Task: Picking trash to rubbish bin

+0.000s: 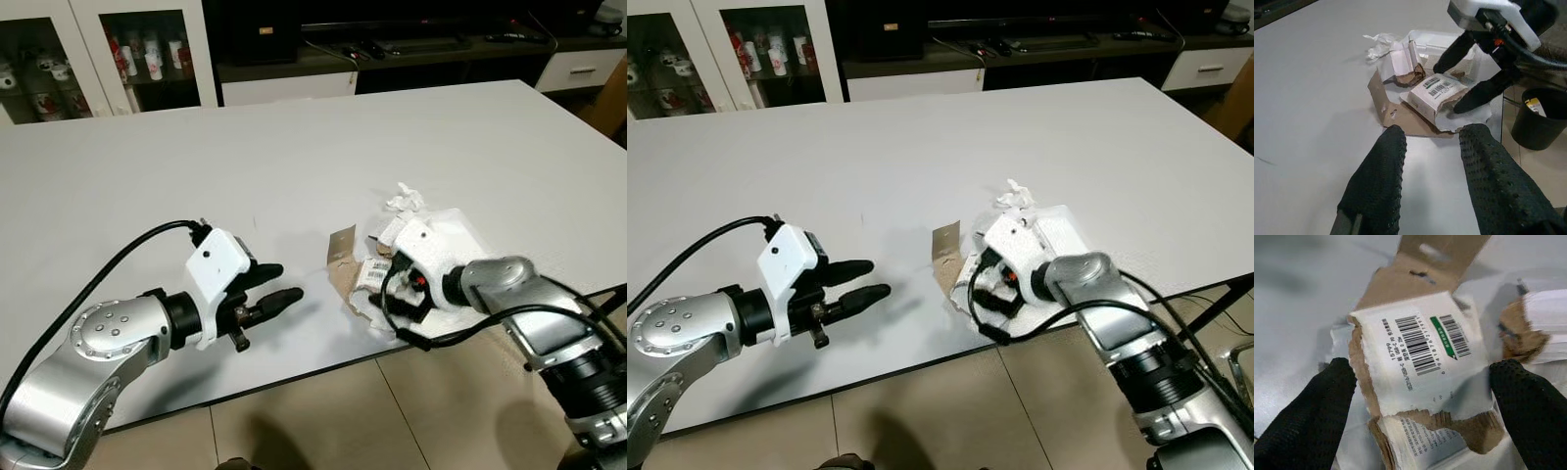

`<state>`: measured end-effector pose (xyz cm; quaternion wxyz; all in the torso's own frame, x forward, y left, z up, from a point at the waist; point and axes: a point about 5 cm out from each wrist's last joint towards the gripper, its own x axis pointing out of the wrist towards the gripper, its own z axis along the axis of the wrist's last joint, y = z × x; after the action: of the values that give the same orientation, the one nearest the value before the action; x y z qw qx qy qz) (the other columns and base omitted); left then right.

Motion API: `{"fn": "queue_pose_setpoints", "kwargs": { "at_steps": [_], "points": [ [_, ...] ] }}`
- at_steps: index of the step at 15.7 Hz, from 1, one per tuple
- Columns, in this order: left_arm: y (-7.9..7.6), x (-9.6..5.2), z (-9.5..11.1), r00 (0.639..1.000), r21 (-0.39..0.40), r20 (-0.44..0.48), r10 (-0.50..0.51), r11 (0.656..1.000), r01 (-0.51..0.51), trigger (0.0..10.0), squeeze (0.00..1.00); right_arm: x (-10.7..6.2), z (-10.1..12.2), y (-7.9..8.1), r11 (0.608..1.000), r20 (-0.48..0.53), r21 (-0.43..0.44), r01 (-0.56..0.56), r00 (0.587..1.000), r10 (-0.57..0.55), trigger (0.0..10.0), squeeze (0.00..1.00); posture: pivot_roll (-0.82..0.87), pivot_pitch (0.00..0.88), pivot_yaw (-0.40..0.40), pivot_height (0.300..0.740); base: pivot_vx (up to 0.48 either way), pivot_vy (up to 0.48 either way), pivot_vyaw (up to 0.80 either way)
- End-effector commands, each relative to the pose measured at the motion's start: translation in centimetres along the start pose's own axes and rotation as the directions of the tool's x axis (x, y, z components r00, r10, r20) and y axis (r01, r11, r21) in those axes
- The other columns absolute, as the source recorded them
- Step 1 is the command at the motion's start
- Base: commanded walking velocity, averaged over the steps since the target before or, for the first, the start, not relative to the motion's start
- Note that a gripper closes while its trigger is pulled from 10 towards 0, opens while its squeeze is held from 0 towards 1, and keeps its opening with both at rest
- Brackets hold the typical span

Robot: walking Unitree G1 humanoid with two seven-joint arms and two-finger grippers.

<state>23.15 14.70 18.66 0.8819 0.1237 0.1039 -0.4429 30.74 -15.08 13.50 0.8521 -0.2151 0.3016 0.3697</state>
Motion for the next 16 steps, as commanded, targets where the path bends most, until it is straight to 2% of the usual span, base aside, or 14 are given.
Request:
{"fn": "queue_pose_setpoints", "kwargs": {
  "at_steps": [1, 2, 3, 4, 7, 16],
  "points": [
    [-0.6, -0.2, 0.2, 0.999, 0.0, 0.0, -0.049, 0.999, 0.049, 10.0, 0.0, 0.2, -0.8, 0.2, 0.999, -0.022, 0.027, -0.023, 0.999, 0.023, 8.4, 0.0, -0.01, 0.029, -0.049, 0.74, 0.0, 0.0, 0.0],
    [-0.6, -0.2, 0.2, 0.999, -0.003, -0.001, -0.054, 0.999, 0.054, 10.0, 0.0, 0.2, -0.8, 0.2, 0.999, -0.022, 0.034, -0.027, 0.999, 0.028, 8.4, 0.0, -0.01, 0.029, -0.049, 0.74, 0.0, 0.0, 0.0],
    [-0.9, -0.3, 0.2, 0.996, -0.011, -0.006, -0.085, 0.996, 0.085, 10.0, 0.0, 0.3, -0.9, 0.2, 0.998, -0.023, 0.045, -0.033, 0.999, 0.034, 1.2, 0.0, 0.0, 0.03, -0.048, 0.74, 0.0, 0.0, 0.0],
    [-1.2, -0.4, 0.1, 0.993, -0.018, -0.009, -0.114, 0.993, 0.114, 10.0, 0.0, 0.3, -1.0, 0.2, 0.998, -0.027, 0.047, -0.042, 0.999, 0.043, 0.0, 0.0, -0.01, 0.03, -0.048, 0.74, 0.0, 0.0, 0.0],
    [-1.6, -0.5, 0.0, 0.988, -0.037, -0.018, -0.153, 0.988, 0.152, 10.0, 0.0, 0.3, -1.1, 0.4, 0.996, -0.025, 0.053, -0.067, 0.997, 0.069, 0.0, 0.0, -0.01, 0.03, -0.049, 0.74, 0.0, 0.0, 0.0],
    [-1.4, -0.5, -0.1, 0.99, -0.032, -0.029, -0.141, 0.99, 0.14, 10.0, 0.0, 0.1, -0.5, 0.6, 0.993, 0.015, 0.056, -0.1, 0.995, 0.099, 0.0, 0.0, -0.01, 0.03, -0.048, 0.74, 0.0, 0.0, 0.0]
  ]
}}
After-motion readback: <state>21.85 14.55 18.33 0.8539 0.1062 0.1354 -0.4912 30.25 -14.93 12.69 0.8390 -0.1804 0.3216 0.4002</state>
